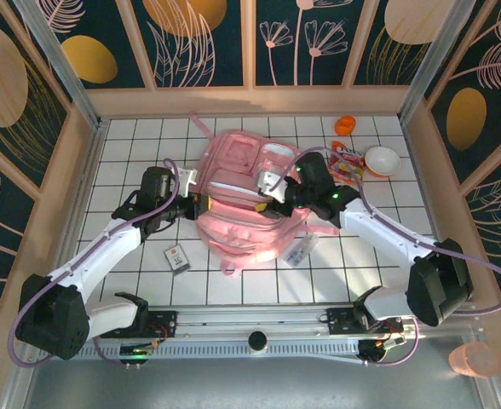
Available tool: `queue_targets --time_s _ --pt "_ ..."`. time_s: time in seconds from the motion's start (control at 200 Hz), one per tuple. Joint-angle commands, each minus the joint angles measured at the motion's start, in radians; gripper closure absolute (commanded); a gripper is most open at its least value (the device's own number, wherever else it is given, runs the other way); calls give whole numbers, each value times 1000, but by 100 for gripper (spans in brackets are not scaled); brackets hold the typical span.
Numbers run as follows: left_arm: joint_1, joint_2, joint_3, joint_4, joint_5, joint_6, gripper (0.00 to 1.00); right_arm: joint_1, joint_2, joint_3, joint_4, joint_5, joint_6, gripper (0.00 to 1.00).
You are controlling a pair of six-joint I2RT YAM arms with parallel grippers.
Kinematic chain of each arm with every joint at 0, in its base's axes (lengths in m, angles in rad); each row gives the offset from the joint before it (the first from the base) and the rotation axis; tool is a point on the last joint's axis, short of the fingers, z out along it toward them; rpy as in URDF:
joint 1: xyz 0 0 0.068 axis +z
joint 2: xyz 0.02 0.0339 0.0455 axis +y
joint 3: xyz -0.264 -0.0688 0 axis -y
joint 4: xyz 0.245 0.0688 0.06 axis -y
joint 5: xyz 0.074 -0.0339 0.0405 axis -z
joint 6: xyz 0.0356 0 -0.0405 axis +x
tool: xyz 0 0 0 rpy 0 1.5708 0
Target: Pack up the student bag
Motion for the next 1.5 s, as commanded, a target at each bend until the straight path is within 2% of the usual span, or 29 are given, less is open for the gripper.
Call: queue_targets --time_s 0.0,0.09,0.33,0.54,0.571,0.606,0.716,0.891,1.071,1.176,1.286,1.341,1.426,1.496 --pt "1 -5 40 30 114 51 100 82 -13 22 86 143 127 43" --pt "1 -7 49 28 136 56 100 123 24 49 113 203 172 42" --pt "1 -25 32 56 170 40 100 150 145 109 154 200 194 44" --pt "1 -35 40 65 155 44 100 149 213 136 158 184 188 47" --pt "0 -34 41 67 152 44 100 148 217 138 154 186 185 50" --pt "0 -32 43 65 143 44 100 145 223 144 146 187 182 59" --pt "1 -12 63 14 21 39 100 127 210 163 91 170 156 100" --pt "6 83 145 -136 -154 68 100 61 125 150 -23 -7 33 100" --pt "35 103 170 -161 -232 137 100 -44 63 144 -113 -185 -72 100" --pt "36 106 169 -140 -254 194 100 -81 52 149 -154 -287 -130 100" --pt "36 118 141 -36 -189 232 98 -84 66 163 -183 -364 -165 100" --pt "35 138 136 17 -166 250 94 -83 76 168 -179 -378 -158 100" --pt "36 171 168 31 -206 256 89 -84 91 170 -151 -339 -121 100" --pt "36 167 188 36 -202 268 78 -84 101 170 -117 -270 -76 100"
